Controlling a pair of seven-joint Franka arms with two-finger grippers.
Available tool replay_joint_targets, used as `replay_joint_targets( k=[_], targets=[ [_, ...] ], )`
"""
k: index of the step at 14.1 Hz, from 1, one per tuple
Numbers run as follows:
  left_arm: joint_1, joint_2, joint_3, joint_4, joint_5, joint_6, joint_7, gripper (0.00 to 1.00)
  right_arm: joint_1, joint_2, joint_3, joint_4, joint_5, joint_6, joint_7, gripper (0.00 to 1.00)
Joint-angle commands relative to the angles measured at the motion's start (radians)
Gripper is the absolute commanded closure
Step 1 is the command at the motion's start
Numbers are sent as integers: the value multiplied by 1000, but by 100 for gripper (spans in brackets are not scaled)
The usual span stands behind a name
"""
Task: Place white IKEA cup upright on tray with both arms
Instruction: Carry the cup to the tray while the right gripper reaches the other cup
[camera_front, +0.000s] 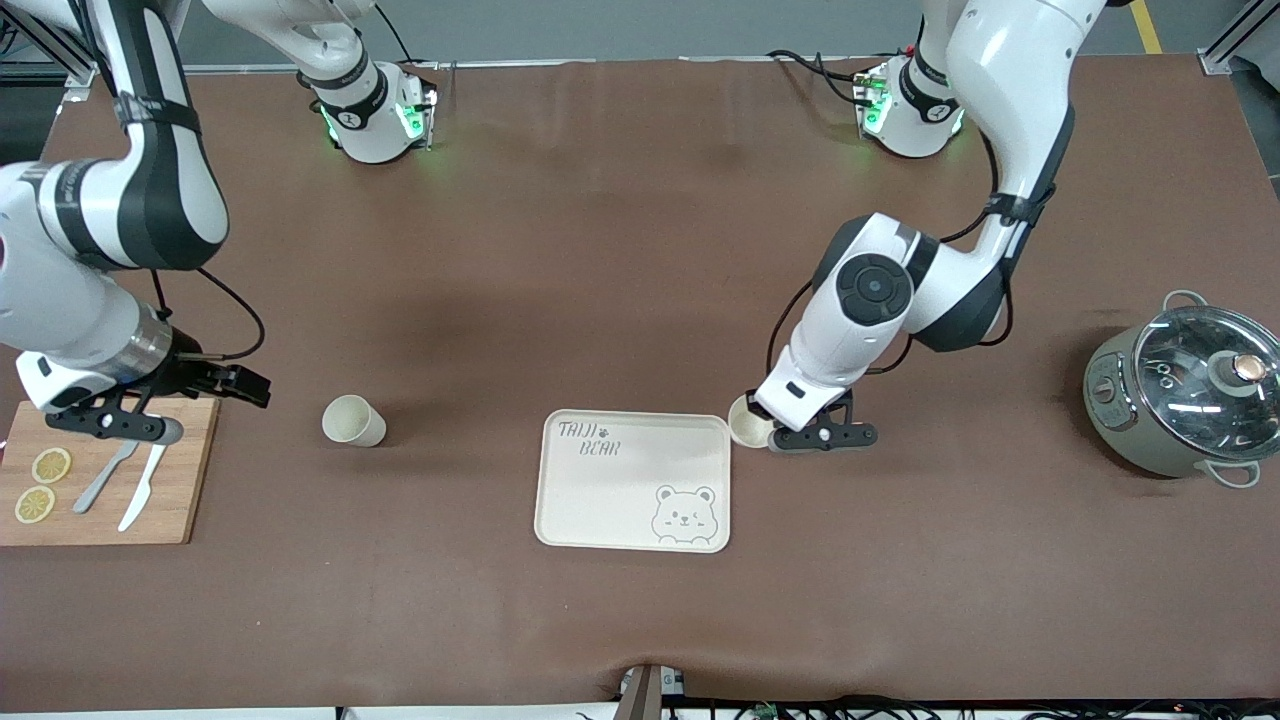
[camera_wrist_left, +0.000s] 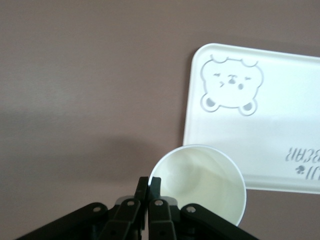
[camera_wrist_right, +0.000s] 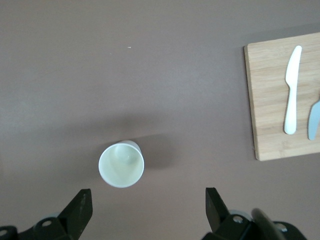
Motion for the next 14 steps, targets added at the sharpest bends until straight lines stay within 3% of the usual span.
replay_joint_targets(
  k=[1,7,12,14],
  targets=[
    [-34,79,12,114,27,-32,-45,100,-6,48,4,5,-8,60,15,0],
    [-82,164,16,223,70,-29,-111,100,-5,140,2,-11,-8,186,13,0],
    [-221,239,157,303,68,-18,-174,100,-6,162,2,-111,-9,355,7,0],
    [-234,255,167,307,68,9,-185,100,-5,156,2,-145,-9,355,4,0]
  ],
)
